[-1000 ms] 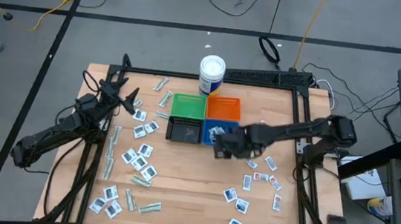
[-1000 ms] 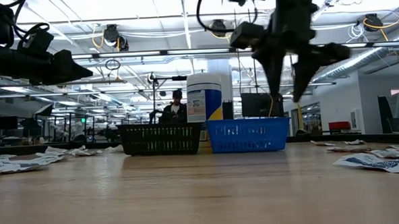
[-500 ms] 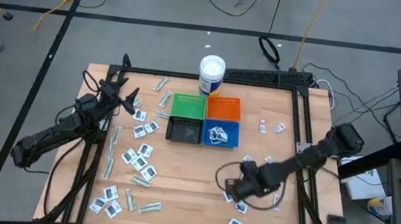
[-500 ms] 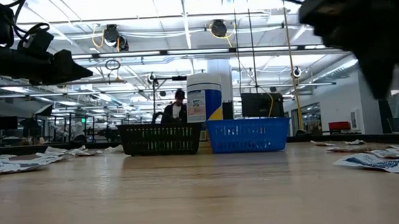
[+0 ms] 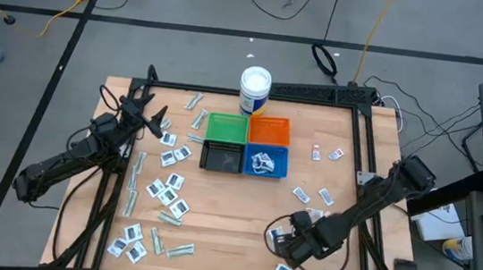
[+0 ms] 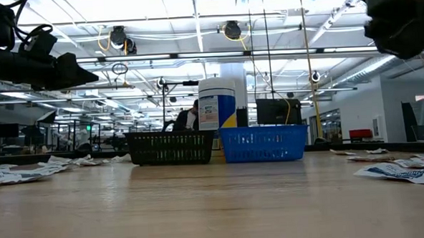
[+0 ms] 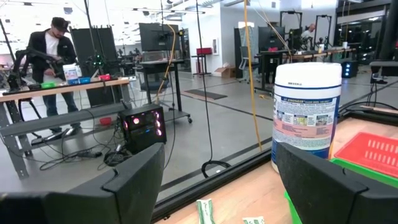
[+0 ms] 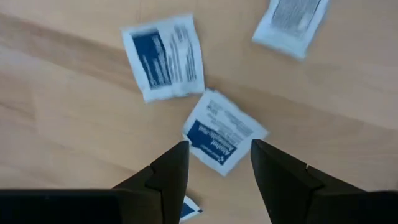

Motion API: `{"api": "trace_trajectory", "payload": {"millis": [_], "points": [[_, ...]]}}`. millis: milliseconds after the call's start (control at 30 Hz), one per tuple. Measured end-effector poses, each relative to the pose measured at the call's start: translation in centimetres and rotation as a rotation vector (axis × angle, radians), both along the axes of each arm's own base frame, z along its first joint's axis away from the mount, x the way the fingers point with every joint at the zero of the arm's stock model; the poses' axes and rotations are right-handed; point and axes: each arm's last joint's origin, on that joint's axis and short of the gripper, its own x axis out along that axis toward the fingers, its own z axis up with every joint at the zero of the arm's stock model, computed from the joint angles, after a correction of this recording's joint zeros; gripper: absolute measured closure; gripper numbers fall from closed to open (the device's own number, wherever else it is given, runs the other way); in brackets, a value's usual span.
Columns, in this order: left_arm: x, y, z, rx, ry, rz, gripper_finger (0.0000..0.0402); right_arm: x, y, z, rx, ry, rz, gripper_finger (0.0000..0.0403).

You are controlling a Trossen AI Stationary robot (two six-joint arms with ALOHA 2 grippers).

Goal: Pick & Place First Aid Supplies
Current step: Put the blue alcohol pad into the blue basket

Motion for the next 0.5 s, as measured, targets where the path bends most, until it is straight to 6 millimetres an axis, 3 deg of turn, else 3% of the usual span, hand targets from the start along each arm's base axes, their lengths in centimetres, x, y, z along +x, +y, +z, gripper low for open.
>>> {"api": "trace_trajectory", "payload": {"millis": [300,500], "points": [[0.0,0.0,0.0,0.000,0.000,0.000,0.0094,0.8,0.9,-2.8,-0.021,0.022,0.052,0.0236],[0.0,0.0,0.0,0.000,0.000,0.000,0.0094,1.1,1.0,-3.2,-0.022,0.028,0.053,0.0238]]}}
